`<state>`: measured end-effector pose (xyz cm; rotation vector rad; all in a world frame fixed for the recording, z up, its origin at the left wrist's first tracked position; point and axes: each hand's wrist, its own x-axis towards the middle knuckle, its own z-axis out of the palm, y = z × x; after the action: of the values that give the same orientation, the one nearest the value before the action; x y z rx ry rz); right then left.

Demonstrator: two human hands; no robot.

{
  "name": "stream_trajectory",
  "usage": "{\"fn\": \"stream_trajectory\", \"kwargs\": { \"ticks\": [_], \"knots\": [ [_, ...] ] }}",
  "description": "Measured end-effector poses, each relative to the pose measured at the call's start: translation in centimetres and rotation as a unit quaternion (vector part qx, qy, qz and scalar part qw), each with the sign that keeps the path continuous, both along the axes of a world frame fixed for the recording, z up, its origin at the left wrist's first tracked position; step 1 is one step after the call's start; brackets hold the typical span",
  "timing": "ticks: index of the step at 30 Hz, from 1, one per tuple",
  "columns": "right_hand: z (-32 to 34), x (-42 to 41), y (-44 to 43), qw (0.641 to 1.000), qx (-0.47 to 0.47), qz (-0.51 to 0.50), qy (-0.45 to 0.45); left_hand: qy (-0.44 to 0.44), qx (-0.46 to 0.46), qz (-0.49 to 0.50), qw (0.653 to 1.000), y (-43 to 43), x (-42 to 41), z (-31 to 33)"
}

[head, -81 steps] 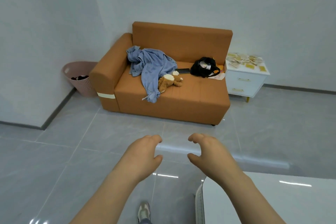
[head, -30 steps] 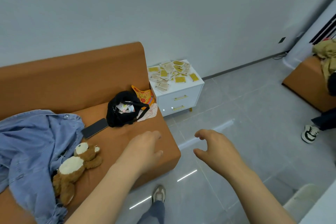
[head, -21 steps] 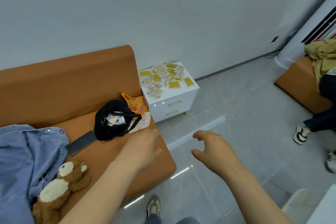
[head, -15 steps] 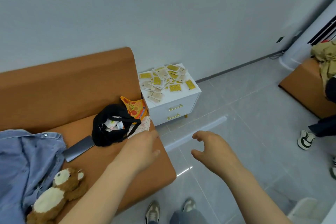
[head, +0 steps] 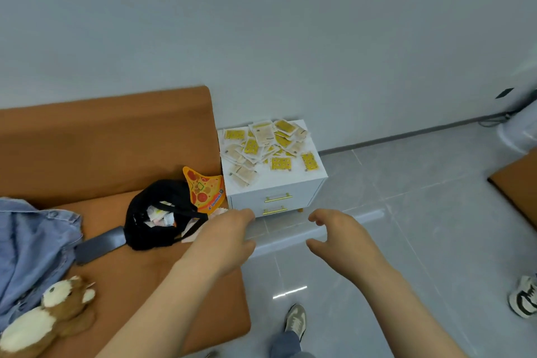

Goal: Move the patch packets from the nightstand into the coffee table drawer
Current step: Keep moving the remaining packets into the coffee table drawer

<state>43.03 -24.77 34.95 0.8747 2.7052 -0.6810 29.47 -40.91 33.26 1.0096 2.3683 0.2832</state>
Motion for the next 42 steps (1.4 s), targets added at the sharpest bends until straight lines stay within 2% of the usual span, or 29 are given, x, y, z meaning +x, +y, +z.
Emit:
{"fn": "stream_trajectory", "kwargs": {
  "ticks": [8,17,34,42],
  "knots": [
    [-0.2,-1.0,10.7,0.999,0.004,0.051,-0.010,0.004,0.009,0.051,0.999,9.7,0.9,0.0],
    [-1.9,-4.1,17.3,0.998,-0.015,0.064,-0.020,-0.003,-0.001,0.071,0.997,15.5,-1.9,-0.4],
    [-3.0,-20.1,26.8,0.998,0.002,0.041,-0.039,-0.007,-0.005,0.048,0.999,24.1,-19.0,-2.8],
    [-5.0,-25.6,30.6,0.997,-0.014,0.047,-0.062,-0.018,-0.021,0.053,0.998,26.6,-23.9,-4.5]
  ]
}}
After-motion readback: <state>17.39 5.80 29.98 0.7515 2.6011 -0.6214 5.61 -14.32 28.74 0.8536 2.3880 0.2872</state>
